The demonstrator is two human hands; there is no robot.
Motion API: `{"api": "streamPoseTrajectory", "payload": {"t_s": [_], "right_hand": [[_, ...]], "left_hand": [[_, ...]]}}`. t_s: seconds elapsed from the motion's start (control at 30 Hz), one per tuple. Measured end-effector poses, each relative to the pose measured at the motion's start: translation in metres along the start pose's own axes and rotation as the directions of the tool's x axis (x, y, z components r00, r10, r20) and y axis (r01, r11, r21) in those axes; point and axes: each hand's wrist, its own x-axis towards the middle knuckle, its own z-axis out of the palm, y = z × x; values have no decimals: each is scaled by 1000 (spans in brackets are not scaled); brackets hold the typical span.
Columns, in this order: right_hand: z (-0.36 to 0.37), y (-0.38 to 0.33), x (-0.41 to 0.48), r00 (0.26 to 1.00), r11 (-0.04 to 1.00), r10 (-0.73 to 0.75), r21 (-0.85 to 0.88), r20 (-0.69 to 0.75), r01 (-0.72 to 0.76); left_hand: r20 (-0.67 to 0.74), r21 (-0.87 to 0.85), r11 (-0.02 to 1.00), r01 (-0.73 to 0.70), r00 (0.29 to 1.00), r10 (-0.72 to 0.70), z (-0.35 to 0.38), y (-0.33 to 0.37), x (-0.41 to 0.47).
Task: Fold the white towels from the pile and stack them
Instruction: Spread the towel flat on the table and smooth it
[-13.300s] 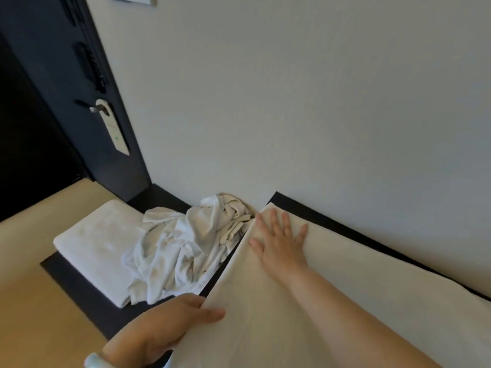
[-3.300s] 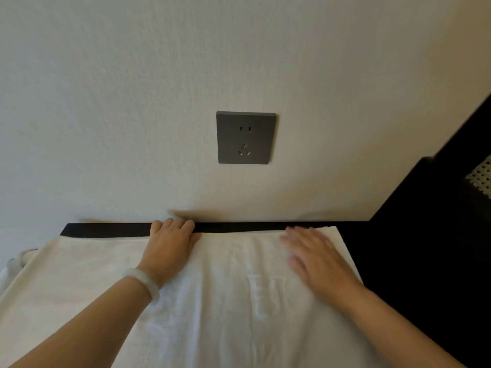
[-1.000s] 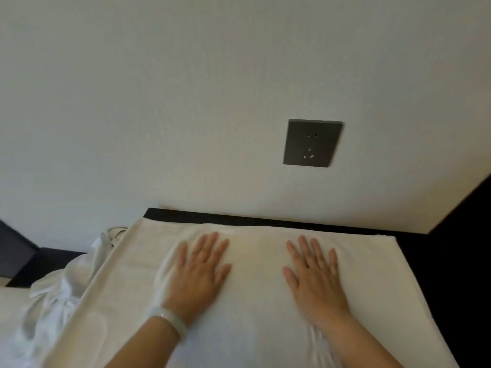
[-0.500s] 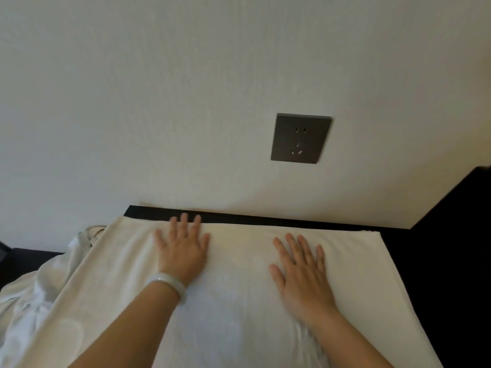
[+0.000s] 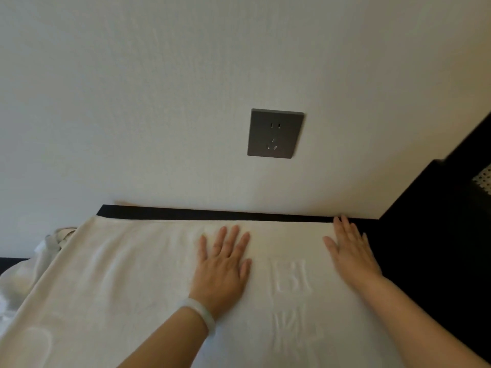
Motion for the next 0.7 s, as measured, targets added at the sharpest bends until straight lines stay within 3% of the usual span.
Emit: {"api": "streamPoseTrajectory", "payload": {"t_s": [0.07, 0.13, 0.2, 0.23, 0.3, 0.37, 0.43, 0.5, 0.53, 0.6, 0.7], "right_hand": [[-1, -25, -15, 998, 999, -9, -43, -61, 6], [10, -61, -51, 962, 975, -217, 10, -168, 222], [29, -82, -91, 880, 889, -442, 45, -173, 455], [35, -79, -99, 876, 878, -464, 65, -130, 474], [35, -51, -88, 932, 935, -346, 39, -108, 352], [28, -15, -65, 991, 995, -98, 18, -92, 100], [13, 8, -51, 989, 988, 145, 59, -35, -143], [4, 6, -55, 972, 971, 234, 54, -29, -232], [5, -6, -62, 976, 978, 208, 49, -68, -205], [14, -46, -98, 987, 996, 6, 93, -159, 9], [32, -85, -158, 948, 951, -272, 104, -164, 291]], "left_hand": [[13, -1, 1000, 9, 1000, -9, -1, -1, 0], [18, -3, 1000, 18, 1000, -18, -5, 1, 0], [18, 2, 1000, 7, 1000, -7, -10, 8, -7], [13, -10, 1000, -23, 1000, 23, -14, 13, -16], [9, -55, 992, -112, 994, 112, -16, 20, -42], [20, -16, 988, -156, 987, 157, -13, 17, -67], [12, 10, 994, -106, 994, 106, -13, 11, -85], [-14, 12, 998, -56, 998, 56, -11, 15, -95], [-29, 2, 999, -49, 998, 50, -8, 20, -99], [-49, -16, 999, -47, 998, 46, -3, 33, -105], [-46, -51, 998, -43, 998, 41, -4, 37, -107]]}}
